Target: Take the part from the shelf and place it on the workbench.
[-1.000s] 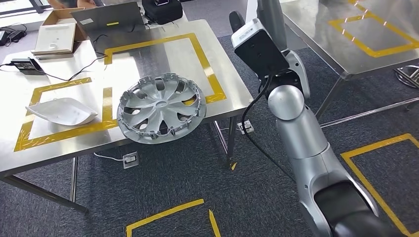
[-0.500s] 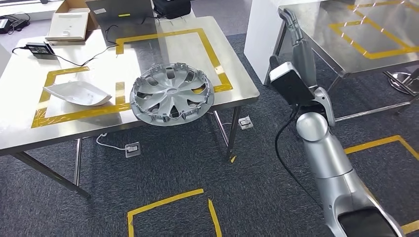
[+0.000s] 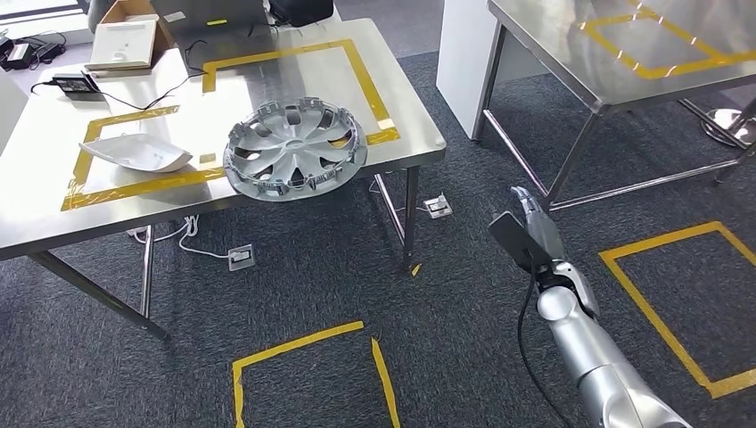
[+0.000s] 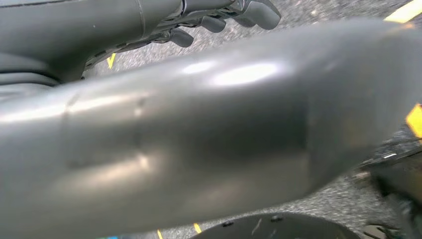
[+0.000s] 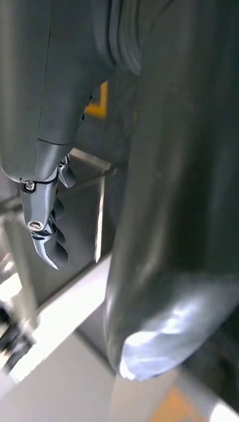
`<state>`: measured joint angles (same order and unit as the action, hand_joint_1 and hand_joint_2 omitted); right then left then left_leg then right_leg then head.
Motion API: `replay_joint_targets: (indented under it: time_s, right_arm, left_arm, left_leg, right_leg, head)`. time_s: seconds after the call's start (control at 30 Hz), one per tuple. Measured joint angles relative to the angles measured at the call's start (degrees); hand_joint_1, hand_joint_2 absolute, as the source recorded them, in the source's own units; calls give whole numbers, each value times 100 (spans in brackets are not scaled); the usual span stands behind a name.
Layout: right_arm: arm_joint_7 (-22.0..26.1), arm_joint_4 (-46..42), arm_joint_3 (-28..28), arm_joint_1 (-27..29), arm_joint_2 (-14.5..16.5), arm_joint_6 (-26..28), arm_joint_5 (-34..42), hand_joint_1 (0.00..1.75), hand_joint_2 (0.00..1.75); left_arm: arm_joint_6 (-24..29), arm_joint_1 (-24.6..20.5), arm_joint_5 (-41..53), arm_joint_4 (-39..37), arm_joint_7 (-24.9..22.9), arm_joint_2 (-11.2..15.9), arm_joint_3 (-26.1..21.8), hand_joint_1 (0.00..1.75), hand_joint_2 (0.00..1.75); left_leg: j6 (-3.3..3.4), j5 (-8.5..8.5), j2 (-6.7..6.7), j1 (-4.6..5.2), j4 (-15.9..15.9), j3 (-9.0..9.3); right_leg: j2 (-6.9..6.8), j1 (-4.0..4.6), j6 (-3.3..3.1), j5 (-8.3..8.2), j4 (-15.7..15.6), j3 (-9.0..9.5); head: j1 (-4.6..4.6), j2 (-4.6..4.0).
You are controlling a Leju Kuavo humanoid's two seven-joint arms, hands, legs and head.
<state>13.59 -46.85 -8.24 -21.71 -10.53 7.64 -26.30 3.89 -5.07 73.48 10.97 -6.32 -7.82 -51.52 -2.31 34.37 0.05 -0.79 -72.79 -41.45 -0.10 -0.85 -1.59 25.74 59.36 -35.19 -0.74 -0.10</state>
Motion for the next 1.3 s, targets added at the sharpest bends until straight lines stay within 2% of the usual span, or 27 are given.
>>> replay_joint_targets:
  time_s: [0.03, 0.07, 0.1, 0.13, 0.2, 0.23, 0.27, 0.33, 0.37, 0.47, 0.5, 0.53, 0.57, 0.63, 0.67, 0.73, 0.83, 0.87, 0.93, 1.0, 1.03, 1.1, 1.13, 1.17, 1.23, 1.27, 1.3]
  right_arm:
    - [-73, 296, 73, 32, 7, -99, 34, 0, 0]
    - [-189, 601, 157, 72, 12, -312, 105, 0, 0]
    - [-312, 926, 260, 137, 11, -630, 216, 0, 0]
    - [-415, 1242, 383, 227, 9, -997, 362, 0, 0]
    - [-631, 1796, 656, 475, 9, -1622, 681, 0, 0]
    - [-759, 2020, 786, 612, 15, -1792, 821, 0, 0]
    - [-953, 2227, 918, 752, 27, -1891, 954, 0, 0]
    - [-1402, 2622, 1203, 1069, 60, -1973, 1191, 0, 0]
    - [-1614, 2783, 1345, 1245, 80, -1973, 1288, 0, 0]
    - [-2228, 3119, 1674, 1683, 166, -1807, 1457, 0, 0]
    - [-2447, 3203, 1759, 1781, 209, -1711, 1498, 0, 0]
    - [-2613, 3269, 1833, 1859, 251, -1618, 1530, 0, 0]
    - [-2725, 3316, 1898, 1918, 293, -1532, 1560, 0, 44]
    - [-2826, 3380, 2025, 1980, 368, -1381, 1625, 0, 131]
    - [-2835, 3400, 2092, 1987, 407, -1323, 1654, 0, 175]
    - [-2822, 3434, 2204, 1998, 472, -1240, 1683, 0, 175]
    - [-2752, 3489, 2318, 2025, 567, -1223, 1648, 0, 175]
    - [-2734, 3503, 2343, 2025, 595, -1234, 1616, 0, 175]
    - [-2740, 3524, 2365, 2018, 650, -1260, 1533, 0, 175]
    - [-2771, 3537, 2369, 2024, 704, -1280, 1448, 0, 175]
    - [-2790, 3542, 2369, 2026, 735, -1283, 1413, 0, 175]
    - [-2817, 3552, 2368, 2029, 793, -1279, 1381, 0, 175]
    - [-2825, 3556, 2368, 2029, 817, -1277, 1376, 0, 175]
    - [-2829, 3561, 2369, 2029, 837, -1276, 1374, 0, 175]
    - [-2830, 3567, 2369, 2027, 862, -1275, 1371, 0, 175]
    - [-2830, 3569, 2368, 2024, 870, -1274, 1370, 0, 175]
    - [-2830, 3571, 2368, 2024, 875, -1272, 1370, 0, 175]
  left_arm:
    - [10, 2, -12, 0, -4, 4, -1, 0, 0]
    - [19, 5, -22, 0, -5, 10, -1, 0, 0]
    - [25, 9, -32, 1, -2, 18, -2, 0, 0]
    - [28, 11, -44, 4, 5, 31, -4, 0, 0]
    - [26, 14, -59, 9, 26, 51, -10, 0, 0]
    - [17, 18, -62, 11, 32, 60, -15, 0, 0]
    - [0, 26, -58, 11, 35, 66, -21, 0, 0]
    - [-56, 55, -41, 8, 34, 79, -34, 0, 0]
    - [-84, 69, -33, 7, 33, 91, -39, 0, 0]
    - [-133, 103, -26, 7, 32, 134, -46, 0, 0]
    - [-139, 110, -26, 7, 31, 145, -49, 0, 0]
    - [-139, 114, -26, 7, 31, 154, -51, 0, 0]
    - [-139, 116, -26, 7, 31, 160, -54, 0, 0]
    - [-139, 114, -23, 7, 31, 171, -64, 0, 0]
    - [-139, 111, -19, 9, 31, 180, -69, 0, 0]
    - [-138, 101, -4, 12, 37, 200, -72, 0, 0]
    - [-137, 102, 34, 13, 81, 225, -72, 0, 0]
    - [-136, 109, 46, 11, 101, 234, -72, 0, 0]
    - [-135, 119, 63, 5, 142, 248, -72, 0, 0]
    - [-135, 110, 78, 2, 175, 249, -72, 0, 0]
    - [-135, 104, 84, 2, 185, 251, -72, 0, 0]
    - [-135, 95, 87, 3, 188, 251, -72, 0, 0]
    - [-135, 90, 87, 4, 188, 251, -72, 0, 0]
    - [-135, 79, 88, 7, 188, 251, -72, 0, 0]
    - [-134, 53, 89, 11, 189, 251, -71, 0, 0]
    - [-133, 43, 90, 12, 189, 251, -70, 0, 0]
    - [-132, 38, 91, 11, 189, 251, -70, 0, 0]
  left_leg:
    - [4, -12, 0, 1, -173, 48]
    - [16, -125, -1, 3, -191, 172]
    - [41, -280, -5, 6, -18, 394]
    - [78, -361, -21, 14, 324, 705]
    - [144, -293, -61, 52, 1103, 1283]
    - [172, -222, -77, 75, 1338, 1428]
    - [200, -203, -81, 95, 1441, 1464]
    - [292, -308, -68, 88, 1474, 1395]
    - [344, -376, -57, 77, 1495, 1346]
    - [412, -573, -18, 74, 1498, 1109]
    - [407, -636, -3, 77, 1482, 1020]
    - [398, -695, 15, 78, 1460, 931]
    - [383, -748, 32, 75, 1429, 838]
    - [332, -837, 71, 65, 1340, 650]
    - [298, -872, 87, 65, 1294, 572]
    - [224, -937, 110, 75, 1248, 508]
    - [117, -1022, 103, 58, 1263, 491]
    - [82, -920, 85, 47, 1206, 459]
    - [23, -400, 42, 31, 804, 332]
    - [-11, 126, 25, 30, 145, 212]
    - [-17, 199, 23, 30, -112, 214]
    - [-3, -29, 21, 30, -140, 471]
    - [15, -195, 18, 30, 128, 736]
    - [39, -256, 10, 33, 542, 1065]
    - [92, -162, -9, 57, 1303, 1584]
    - [125, -96, -14, 74, 1502, 1693]
    - [168, -106, -13, 90, 1563, 1696]
  right_leg:
    - [-6, 8, 5, -64, 5, -80]
    - [-14, 16, 15, -121, 9, -155]
    - [-22, 22, 29, -175, 12, -219]
    - [-38, 26, 46, -222, 14, -261]
    - [-68, 37, 102, -307, 18, -306]
    - [-83, 39, 138, -351, 11, -310]
    - [-89, 37, 180, -399, -7, -308]
    - [-82, 12, 257, -409, -13, -319]
    - [-65, -1, 286, -270, 73, -354]
    - [-20, -16, 351, 605, 947, -570]
    - [-17, -18, 369, 773, 1288, -610]
    - [-17, -22, 384, 787, 1507, -591]
    - [-17, -29, 393, 675, 1558, -492]
    - [-19, -53, 405, 436, 1055, -3]
    - [-14, -49, 391, 458, 645, 294]
    - [5, -23, 304, 618, 103, 630]
    - [-3, 5, 128, 556, 14, 589]
    - [-17, 2, 71, 489, 1, 539]
    - [-38, -9, -7, 342, -14, 391]
    - [-41, -2, -22, 195, -11, 206]
    - [-43, 2, -17, 118, -7, 113]
    - [-45, 5, 5, -37, 0, -71]
    - [-44, 4, 22, -109, 3, -149]
    - [-43, 7, 45, -174, 8, -212]
    - [-44, 15, 109, -292, 6, -263]
    - [-46, 18, 149, -351, -9, -262]
    - [-48, 16, 193, -416, -37, -258]
  head:
    - [1, 0]
    - [1, -1]
    - [1, -1]
    - [-1, -1]
    - [-5, 0]
    - [-3, 0]
    - [0, -1]
    - [4, -1]
    - [0, -1]
    - [-10, -1]
    - [-10, -1]
    - [-10, -1]
    - [-10, -1]
    - [-9, -1]
    - [-11, -1]
    - [-10, -1]
    - [-20, -1]
    - [-16, 0]
    - [1, 0]
    - [13, 0]
    - [11, 0]
    - [13, -1]
    - [13, -1]
    - [14, -1]
    - [5, -1]
    - [12, 0]
    - [17, 0]
